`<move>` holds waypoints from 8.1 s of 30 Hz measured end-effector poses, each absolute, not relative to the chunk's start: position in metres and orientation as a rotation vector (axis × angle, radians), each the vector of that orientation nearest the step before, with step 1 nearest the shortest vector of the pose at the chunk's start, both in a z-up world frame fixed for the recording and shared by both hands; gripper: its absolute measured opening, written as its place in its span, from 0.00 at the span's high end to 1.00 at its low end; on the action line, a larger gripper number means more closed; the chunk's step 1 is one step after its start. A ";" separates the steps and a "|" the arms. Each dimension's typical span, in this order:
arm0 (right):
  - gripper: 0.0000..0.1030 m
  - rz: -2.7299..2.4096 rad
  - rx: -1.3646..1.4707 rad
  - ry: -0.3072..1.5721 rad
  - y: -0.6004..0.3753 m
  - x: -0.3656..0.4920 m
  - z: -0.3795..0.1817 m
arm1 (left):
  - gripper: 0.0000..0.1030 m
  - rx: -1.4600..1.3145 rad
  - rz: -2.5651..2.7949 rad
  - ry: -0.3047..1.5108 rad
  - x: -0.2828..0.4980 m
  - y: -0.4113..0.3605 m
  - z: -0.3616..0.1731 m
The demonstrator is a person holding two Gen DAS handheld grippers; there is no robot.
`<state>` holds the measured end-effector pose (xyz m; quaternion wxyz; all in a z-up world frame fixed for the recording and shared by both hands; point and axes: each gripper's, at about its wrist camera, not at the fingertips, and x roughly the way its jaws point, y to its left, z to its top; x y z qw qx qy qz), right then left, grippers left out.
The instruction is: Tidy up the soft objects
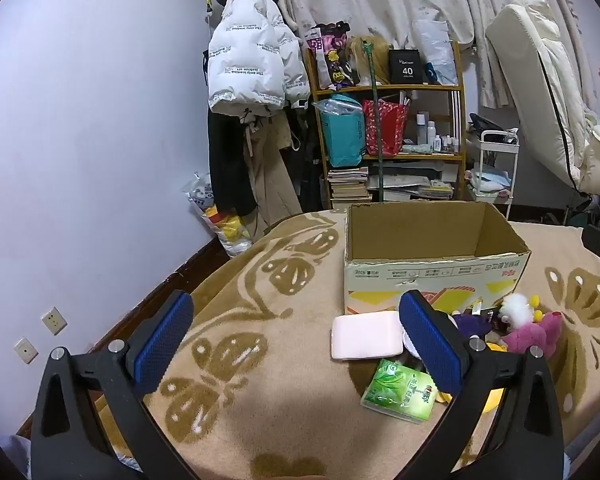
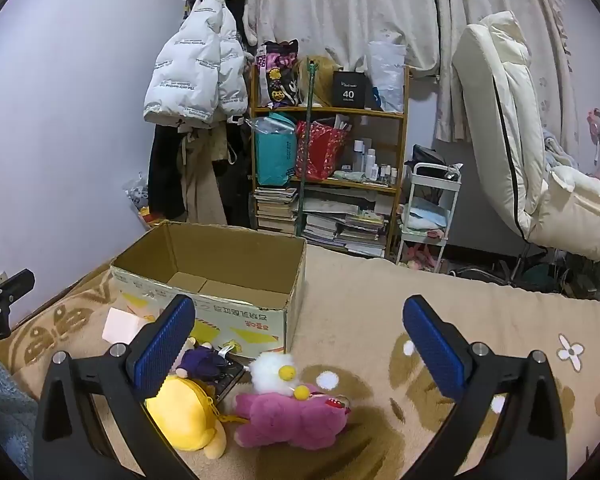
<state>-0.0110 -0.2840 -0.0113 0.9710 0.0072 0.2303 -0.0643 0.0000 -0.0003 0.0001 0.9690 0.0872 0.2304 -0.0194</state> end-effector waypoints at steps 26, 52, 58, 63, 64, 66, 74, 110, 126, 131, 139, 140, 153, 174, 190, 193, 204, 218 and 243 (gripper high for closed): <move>0.00 -0.123 0.028 0.470 -0.286 -0.011 -0.013 | 0.01 0.176 -0.037 0.473 0.002 -0.002 -0.006; 0.00 -0.123 0.026 0.470 -0.291 -0.015 -0.009 | 0.01 0.176 -0.041 0.471 0.000 0.001 -0.008; 0.00 -0.120 0.019 0.456 -0.282 -0.011 -0.014 | 0.01 0.172 -0.044 0.470 0.000 0.000 -0.014; 0.00 -0.120 0.019 0.456 -0.280 -0.013 -0.014 | 0.01 0.174 -0.044 0.469 0.000 0.000 -0.014; 0.00 -0.120 0.019 0.457 -0.279 -0.012 -0.015 | 0.01 0.175 -0.044 0.470 0.000 -0.001 -0.012; 0.00 -0.119 0.018 0.455 -0.280 -0.012 -0.015 | 0.01 0.175 -0.043 0.471 0.000 -0.001 -0.014; 0.00 -0.118 0.016 0.455 -0.280 -0.013 -0.012 | 0.01 0.177 -0.044 0.473 0.000 0.001 -0.013; 0.00 -0.117 0.012 0.470 -0.285 -0.015 -0.012 | 0.01 0.177 -0.063 0.535 0.010 -0.001 -0.018; 0.00 -0.048 0.096 0.617 -0.303 0.014 -0.028 | 0.01 0.219 -0.138 0.708 0.040 -0.026 -0.048; 0.00 -0.033 0.127 0.714 -0.307 0.032 -0.046 | 0.01 0.226 -0.163 0.767 0.047 -0.032 -0.061; 0.00 -0.041 0.145 0.806 -0.311 0.049 -0.068 | 0.01 0.241 -0.189 0.842 0.054 -0.042 -0.079; 0.00 -0.042 0.145 0.815 -0.311 0.051 -0.071 | 0.01 0.245 -0.196 0.855 0.055 -0.044 -0.082; 0.02 -0.037 0.113 0.932 -0.307 0.075 -0.104 | 0.01 0.290 -0.254 0.984 0.062 -0.063 -0.112; 0.26 -0.001 0.195 1.064 -0.308 0.102 -0.154 | 0.01 0.362 -0.262 1.119 0.077 -0.073 -0.154; 0.50 -0.006 0.206 1.065 -0.310 0.109 -0.158 | 0.01 0.386 -0.202 1.139 0.086 -0.073 -0.163; 0.50 -0.011 0.203 1.065 -0.309 0.109 -0.158 | 0.02 0.388 -0.204 1.136 0.086 -0.073 -0.163; 0.49 -0.014 0.197 1.069 -0.309 0.111 -0.159 | 0.03 0.405 -0.196 1.127 0.079 -0.078 -0.163; 0.59 0.030 0.210 1.038 -0.307 0.111 -0.155 | 0.27 0.366 -0.233 1.137 0.081 -0.072 -0.162; 0.66 0.062 0.265 0.905 -0.308 0.078 -0.114 | 0.27 0.270 -0.173 0.963 0.066 -0.047 -0.113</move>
